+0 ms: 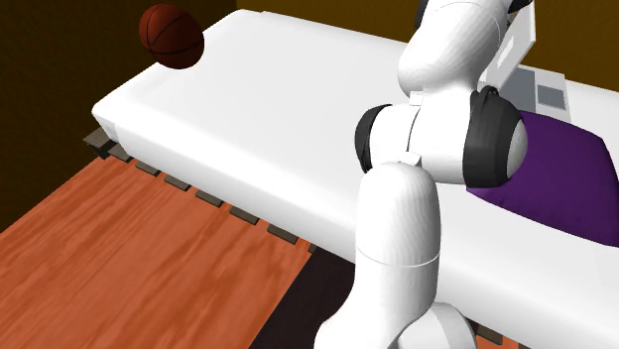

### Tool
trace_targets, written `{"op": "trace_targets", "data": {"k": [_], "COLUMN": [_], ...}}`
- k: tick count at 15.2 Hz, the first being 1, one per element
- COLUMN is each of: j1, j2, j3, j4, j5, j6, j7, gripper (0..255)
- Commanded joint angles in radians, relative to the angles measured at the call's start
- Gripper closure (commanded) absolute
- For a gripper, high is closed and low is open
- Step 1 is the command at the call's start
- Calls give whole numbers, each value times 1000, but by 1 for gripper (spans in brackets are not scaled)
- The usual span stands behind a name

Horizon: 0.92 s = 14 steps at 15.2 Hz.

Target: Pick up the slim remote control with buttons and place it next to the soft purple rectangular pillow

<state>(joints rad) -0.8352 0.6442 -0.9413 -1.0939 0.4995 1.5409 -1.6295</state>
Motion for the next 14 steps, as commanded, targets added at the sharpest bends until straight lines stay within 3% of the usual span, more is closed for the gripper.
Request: {"op": "trace_targets", "data": {"k": [1,14], "j1": [-80,13], "j2": [55,40], "j3": [25,14], "j4": [89,-147], "j5": [33,29], "j6": [-30,159], "j7": [-16,-51], "gripper": [255,255]}}
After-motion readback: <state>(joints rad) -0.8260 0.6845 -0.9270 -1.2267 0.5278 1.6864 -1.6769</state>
